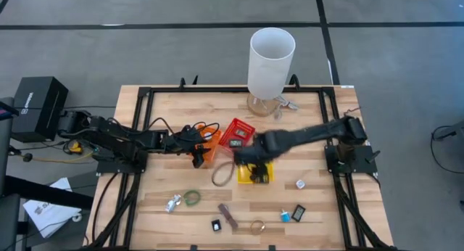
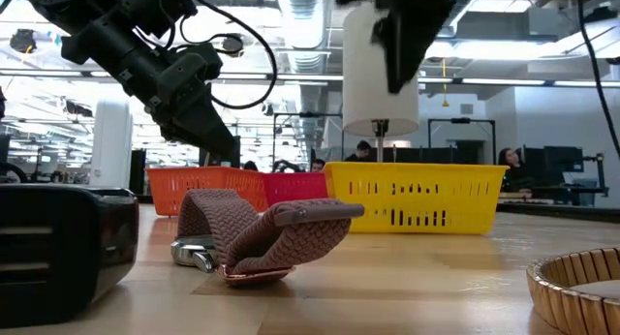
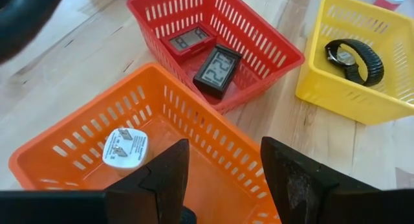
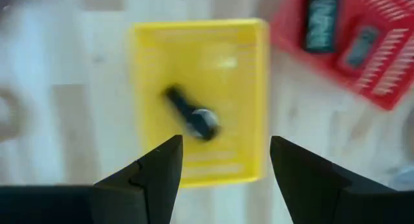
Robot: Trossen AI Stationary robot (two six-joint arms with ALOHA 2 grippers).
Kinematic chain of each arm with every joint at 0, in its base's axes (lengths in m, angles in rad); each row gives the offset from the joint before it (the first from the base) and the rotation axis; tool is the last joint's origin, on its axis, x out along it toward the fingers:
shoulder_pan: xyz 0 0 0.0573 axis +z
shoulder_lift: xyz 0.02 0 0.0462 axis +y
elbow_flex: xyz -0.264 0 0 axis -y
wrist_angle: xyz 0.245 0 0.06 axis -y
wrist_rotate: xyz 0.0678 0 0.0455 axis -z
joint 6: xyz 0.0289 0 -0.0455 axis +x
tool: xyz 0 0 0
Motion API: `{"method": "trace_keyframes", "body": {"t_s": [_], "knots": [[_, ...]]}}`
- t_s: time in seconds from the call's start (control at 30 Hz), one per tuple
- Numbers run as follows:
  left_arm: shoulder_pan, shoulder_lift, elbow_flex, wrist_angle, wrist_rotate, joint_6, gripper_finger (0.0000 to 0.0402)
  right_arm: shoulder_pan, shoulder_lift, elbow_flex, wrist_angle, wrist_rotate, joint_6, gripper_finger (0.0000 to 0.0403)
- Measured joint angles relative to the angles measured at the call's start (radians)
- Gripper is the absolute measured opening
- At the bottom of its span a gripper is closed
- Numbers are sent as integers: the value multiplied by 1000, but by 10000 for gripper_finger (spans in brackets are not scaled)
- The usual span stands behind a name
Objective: Pick & Place Office items
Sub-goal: Put the gold wrist watch into the yellow bin
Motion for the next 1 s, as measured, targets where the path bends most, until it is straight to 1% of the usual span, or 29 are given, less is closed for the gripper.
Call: {"method": "trace_keyframes", "body": {"t_s": [0.13, 0.27, 0.33, 0.43, 0.6, 0.73, 0.87, 0.97, 1.0], "knots": [[-5, 0, -14, 6, 0, -4, 186, 132, -2, -1, 20, 0, 87, 223], [-5, 0, -31, 10, 0, -48, 186, 264, 6, 0, 98, 1, 95, 223], [-7, 0, -40, 8, 0, -71, 186, 317, 7, -2, 160, 1, 98, 224], [-13, 0, -58, 9, 0, -102, 186, 373, 5, -22, 298, 0, 167, 224], [-26, 0, -86, 15, 0, -147, 186, 415, 5, -72, 434, 4, 263, 224], [-49, 0, -97, 15, 0, -167, 186, 422, 7, -117, 436, 3, 335, 224], [-70, 0, -97, 17, 0, -167, 186, 421, 8, -173, 459, 2, 327, 224], [-81, 0, -97, 20, 0, -167, 186, 411, 37, -205, 580, -29, 277, 224], [-84, 0, -97, 23, 0, -167, 186, 413, 46, -214, 583, -31, 254, 223]]}}
